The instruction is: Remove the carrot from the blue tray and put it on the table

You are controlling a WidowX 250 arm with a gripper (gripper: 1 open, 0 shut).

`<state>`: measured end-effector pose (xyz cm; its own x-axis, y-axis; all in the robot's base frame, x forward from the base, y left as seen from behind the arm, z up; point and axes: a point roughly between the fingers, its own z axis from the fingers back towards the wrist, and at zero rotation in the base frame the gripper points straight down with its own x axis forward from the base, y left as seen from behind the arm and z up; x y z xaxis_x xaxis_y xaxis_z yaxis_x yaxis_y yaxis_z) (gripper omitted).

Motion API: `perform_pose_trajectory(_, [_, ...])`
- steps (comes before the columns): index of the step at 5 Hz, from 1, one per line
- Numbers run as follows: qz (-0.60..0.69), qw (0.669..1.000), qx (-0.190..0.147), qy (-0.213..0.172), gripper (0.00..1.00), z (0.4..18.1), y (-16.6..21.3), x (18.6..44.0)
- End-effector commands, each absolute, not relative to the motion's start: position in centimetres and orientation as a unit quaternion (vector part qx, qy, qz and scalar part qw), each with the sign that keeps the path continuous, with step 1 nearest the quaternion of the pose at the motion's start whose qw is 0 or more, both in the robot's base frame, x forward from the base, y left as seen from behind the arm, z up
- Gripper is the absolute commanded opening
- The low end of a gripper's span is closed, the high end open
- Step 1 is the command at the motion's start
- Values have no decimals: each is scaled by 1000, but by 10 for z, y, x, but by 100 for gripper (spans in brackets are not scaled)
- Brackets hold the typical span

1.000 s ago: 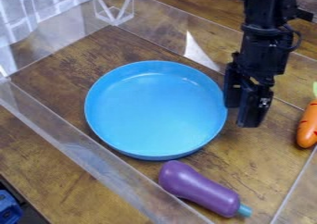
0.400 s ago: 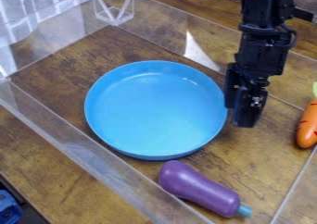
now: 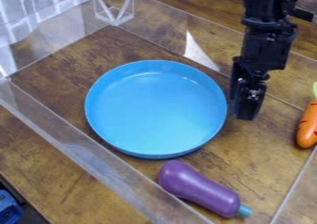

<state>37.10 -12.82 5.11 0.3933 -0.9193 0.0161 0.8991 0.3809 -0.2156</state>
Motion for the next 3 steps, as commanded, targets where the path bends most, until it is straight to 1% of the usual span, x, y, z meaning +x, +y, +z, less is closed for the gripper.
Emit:
perform_pose_trajectory(1, [-517,852,-84,10,100,75,-120,385])
perform_pose_trajectory(3, [-450,889,-85,-4,100,76,-109,391])
